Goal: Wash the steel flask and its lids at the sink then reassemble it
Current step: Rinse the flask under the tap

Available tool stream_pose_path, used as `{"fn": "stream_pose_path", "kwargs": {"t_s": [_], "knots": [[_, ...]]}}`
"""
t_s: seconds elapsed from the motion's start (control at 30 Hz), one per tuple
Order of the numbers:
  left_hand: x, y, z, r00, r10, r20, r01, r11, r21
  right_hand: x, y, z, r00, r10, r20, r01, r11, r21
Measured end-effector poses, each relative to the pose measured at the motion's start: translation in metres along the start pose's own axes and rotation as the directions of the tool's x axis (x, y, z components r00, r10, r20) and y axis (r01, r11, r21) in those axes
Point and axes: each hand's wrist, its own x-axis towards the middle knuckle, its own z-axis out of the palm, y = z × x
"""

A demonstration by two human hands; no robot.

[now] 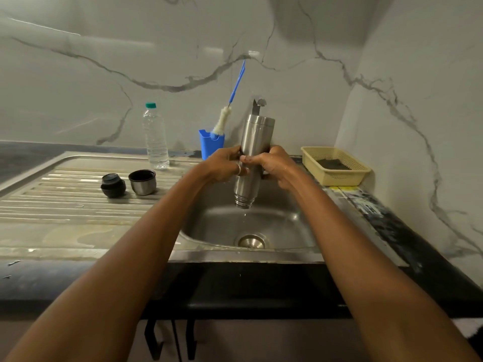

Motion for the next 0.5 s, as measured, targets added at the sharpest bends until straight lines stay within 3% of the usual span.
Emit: {"fn": "stream_pose_path", "kwargs": {"t_s": [0.33, 0.5], "knots": [[-0.002, -0.005, 0.001, 1.0, 0.011, -0.016, -0.011, 1.0, 0.015, 0.002, 0.003, 0.006, 1.0, 0.018, -0.003, -0.018, 1.0, 0.02], [-0.006, -0.003, -0.012, 0.995, 0.046, -0.089, -0.047, 0.999, -0.003, 0.005, -0.012, 0.014, 1.0, -0.013, 0.006, 0.012, 1.0, 0.026]]}}
